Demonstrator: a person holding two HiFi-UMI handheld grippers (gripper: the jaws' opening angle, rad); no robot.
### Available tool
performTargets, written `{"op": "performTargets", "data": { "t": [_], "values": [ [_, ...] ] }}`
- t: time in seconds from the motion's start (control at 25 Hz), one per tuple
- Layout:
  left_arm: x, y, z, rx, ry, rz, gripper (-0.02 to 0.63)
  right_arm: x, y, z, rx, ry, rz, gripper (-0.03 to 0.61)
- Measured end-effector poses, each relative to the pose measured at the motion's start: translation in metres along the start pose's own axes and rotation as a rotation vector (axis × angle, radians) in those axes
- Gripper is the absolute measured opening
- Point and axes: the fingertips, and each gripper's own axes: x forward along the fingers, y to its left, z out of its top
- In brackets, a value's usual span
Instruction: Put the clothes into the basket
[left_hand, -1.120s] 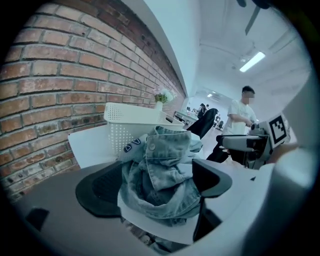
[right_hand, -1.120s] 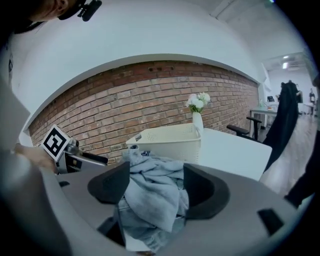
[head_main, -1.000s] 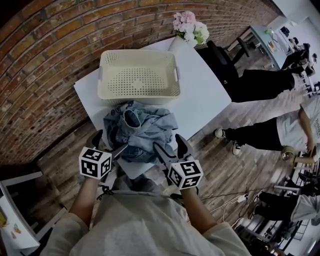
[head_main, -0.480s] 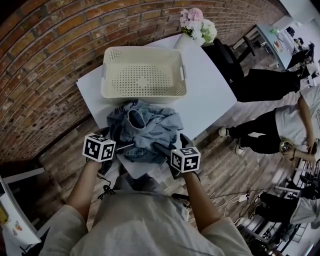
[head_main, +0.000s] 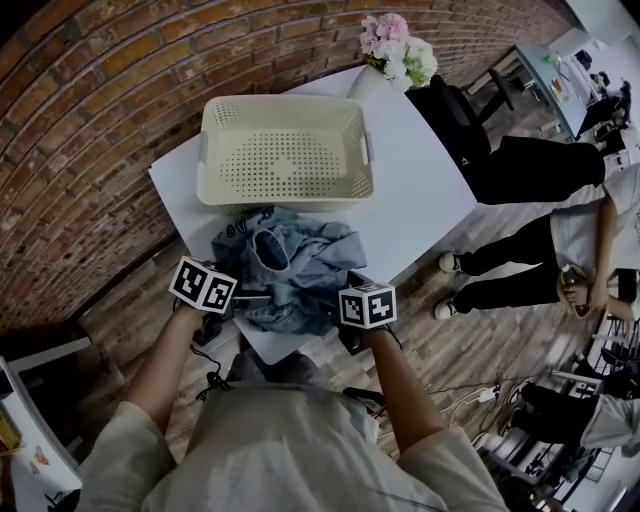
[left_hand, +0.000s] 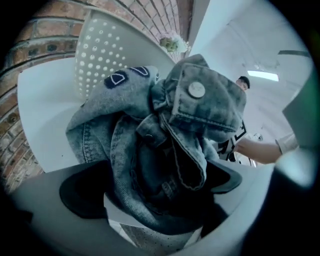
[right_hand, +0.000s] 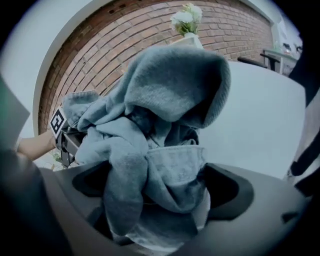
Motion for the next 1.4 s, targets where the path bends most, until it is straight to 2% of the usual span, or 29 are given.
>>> {"op": "performTargets", "data": {
  "t": [0.12, 0.24, 0.44, 0.52, 0.8, 0.92, 1.04, 1.24, 1.4],
  "values": [
    [0.003, -0.003, 0.003, 0.019, 0.013, -0.029, 0.589, 0.004, 0.0, -0.001, -0.003, 0.023, 0.005, 0.577],
    [0.01, -0.012, 0.008, 0.035, -0.014, -0.053, 0.589, 0.009, 0.01, 0.002, -0.046, 0.033, 0.02, 0.572],
    [0.024, -0.028, 0.017, 0.049, -0.048, -0.097, 0.588, 0.015, 0.027, 0.005, -0.09, 0.037, 0.098, 0.494],
    [0.028, -0.035, 0.018, 0.074, -0.06, -0.116, 0.586, 0.018, 0.037, 0.006, -0.086, 0.031, 0.148, 0.418],
    [0.028, -0.052, 0.019, 0.129, -0.09, -0.195, 0.557, 0.014, 0.061, 0.011, -0.128, -0.03, 0.223, 0.291],
    [0.02, -0.061, 0.018, 0.118, -0.146, -0.211, 0.537, 0.005, 0.069, 0.012, -0.173, -0.045, 0.223, 0.279],
    [0.008, -0.071, 0.019, 0.124, -0.205, -0.193, 0.522, -0.008, 0.078, 0.018, -0.229, -0.074, 0.223, 0.278],
    [-0.014, -0.09, 0.023, 0.188, -0.233, -0.145, 0.474, -0.034, 0.093, 0.025, -0.261, -0.148, 0.228, 0.268],
    [-0.033, -0.111, 0.03, 0.241, -0.268, -0.137, 0.436, -0.059, 0.105, 0.034, -0.297, -0.211, 0.203, 0.265]
  ]
}}
